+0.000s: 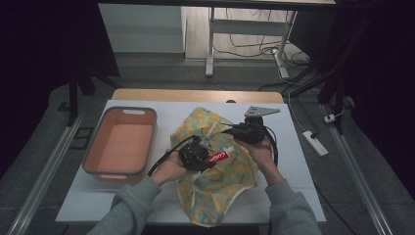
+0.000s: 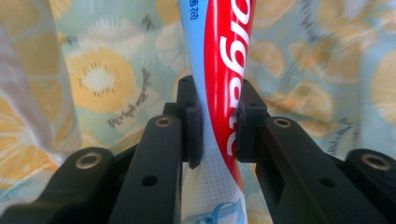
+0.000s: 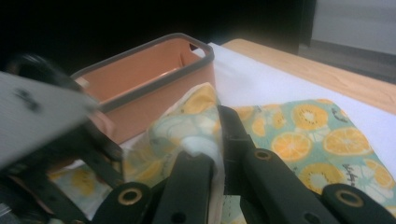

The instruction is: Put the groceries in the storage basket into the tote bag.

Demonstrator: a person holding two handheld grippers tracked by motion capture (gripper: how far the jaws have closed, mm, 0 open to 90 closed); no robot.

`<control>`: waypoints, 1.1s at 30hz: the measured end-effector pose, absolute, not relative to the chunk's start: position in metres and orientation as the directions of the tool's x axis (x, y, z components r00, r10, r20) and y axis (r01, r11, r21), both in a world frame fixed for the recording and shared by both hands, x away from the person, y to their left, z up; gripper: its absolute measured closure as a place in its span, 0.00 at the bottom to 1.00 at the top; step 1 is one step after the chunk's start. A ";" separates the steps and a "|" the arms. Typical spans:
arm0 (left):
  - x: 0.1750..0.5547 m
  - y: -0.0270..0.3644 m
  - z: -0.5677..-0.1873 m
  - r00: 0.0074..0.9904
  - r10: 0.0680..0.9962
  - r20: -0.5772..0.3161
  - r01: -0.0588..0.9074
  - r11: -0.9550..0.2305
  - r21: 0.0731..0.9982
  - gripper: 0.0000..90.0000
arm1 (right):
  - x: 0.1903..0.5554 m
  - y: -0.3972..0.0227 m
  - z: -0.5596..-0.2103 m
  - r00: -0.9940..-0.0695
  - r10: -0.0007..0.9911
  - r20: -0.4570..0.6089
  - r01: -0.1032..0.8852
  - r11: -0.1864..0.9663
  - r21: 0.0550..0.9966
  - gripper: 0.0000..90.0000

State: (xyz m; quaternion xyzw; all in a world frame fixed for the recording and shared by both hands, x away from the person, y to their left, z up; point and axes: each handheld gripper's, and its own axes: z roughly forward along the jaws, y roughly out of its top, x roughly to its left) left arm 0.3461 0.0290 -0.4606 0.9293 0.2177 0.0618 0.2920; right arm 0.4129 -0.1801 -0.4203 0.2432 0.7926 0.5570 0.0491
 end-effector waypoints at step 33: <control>0.345 0.042 -0.468 0.866 0.500 -0.011 0.427 -0.728 0.536 0.68 | 0.411 -0.180 -0.418 -0.869 0.464 0.174 0.324 0.265 0.908 1.00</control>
